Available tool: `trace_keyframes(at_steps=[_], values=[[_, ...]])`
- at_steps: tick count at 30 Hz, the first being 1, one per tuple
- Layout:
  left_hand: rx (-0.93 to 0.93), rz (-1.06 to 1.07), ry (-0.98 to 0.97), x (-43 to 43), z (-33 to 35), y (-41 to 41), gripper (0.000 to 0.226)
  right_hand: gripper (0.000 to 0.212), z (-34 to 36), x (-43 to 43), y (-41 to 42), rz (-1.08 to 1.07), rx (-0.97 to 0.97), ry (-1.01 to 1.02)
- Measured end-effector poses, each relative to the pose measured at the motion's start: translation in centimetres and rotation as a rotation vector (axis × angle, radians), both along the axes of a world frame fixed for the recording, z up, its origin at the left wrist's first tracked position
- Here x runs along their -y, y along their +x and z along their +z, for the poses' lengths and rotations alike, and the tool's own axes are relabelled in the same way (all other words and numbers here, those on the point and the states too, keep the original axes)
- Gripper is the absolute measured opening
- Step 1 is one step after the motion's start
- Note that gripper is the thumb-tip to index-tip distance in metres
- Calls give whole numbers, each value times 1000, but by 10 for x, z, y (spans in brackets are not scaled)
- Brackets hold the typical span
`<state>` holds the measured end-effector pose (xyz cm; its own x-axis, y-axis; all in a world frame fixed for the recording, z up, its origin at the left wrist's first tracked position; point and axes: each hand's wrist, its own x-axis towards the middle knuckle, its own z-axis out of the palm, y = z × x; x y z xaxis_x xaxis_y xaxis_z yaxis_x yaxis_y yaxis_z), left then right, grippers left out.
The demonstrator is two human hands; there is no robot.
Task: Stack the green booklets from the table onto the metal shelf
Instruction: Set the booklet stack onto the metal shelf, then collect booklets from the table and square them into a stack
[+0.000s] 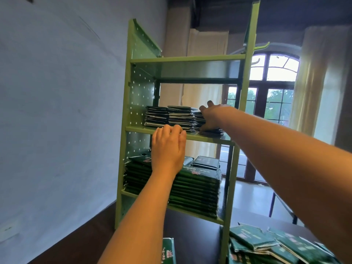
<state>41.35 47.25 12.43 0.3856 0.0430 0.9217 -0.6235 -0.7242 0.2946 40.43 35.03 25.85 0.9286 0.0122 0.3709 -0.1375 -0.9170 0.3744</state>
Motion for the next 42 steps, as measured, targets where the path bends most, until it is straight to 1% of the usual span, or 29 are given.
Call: trace_keyframes(at_steps=[3, 5, 9, 12, 15, 17, 20, 23, 26, 28, 32, 37, 42], values=[[-72, -4, 29, -1, 3, -4, 40, 76, -2, -4, -3, 22, 37, 3], [-109, -15, 37, -3, 6, -9, 31, 73, -5, -9, -12, 66, 76, -37], [-185, -35, 103, -9, 11, -15, 32, 55, -13, -21, -44, 172, 109, -234], [-259, -43, 169, -13, 19, -24, 33, 47, -18, -19, -74, 252, 120, -319], [-353, 6, 242, -17, 27, -32, 31, 39, -23, -10, -106, 317, 136, -375], [-417, 35, 272, -15, 33, -40, 35, 35, -29, -2, -127, 347, 122, -359], [-455, 2, 275, -8, 37, -59, 44, 36, -38, 10, -155, 361, 100, -341], [-394, -32, 322, 1, 37, -84, 49, 33, -49, 27, -179, 370, 85, -330], [-387, -133, 373, 10, 34, -115, 45, 35, -63, 51, -203, 339, 26, -307], [-439, -221, 422, 18, 29, -134, 40, 35, -75, 67, -215, 297, -18, -299], [-560, -362, 604, 43, 14, -163, 31, 40, -98, 97, -234, 214, -102, -251], [-738, -523, 674, 78, -13, -195, 31, 38, -128, 132, -257, 148, -153, -164], [-873, -635, 756, 116, -48, -218, 34, 40, -163, 166, -287, 80, -234, -82]])
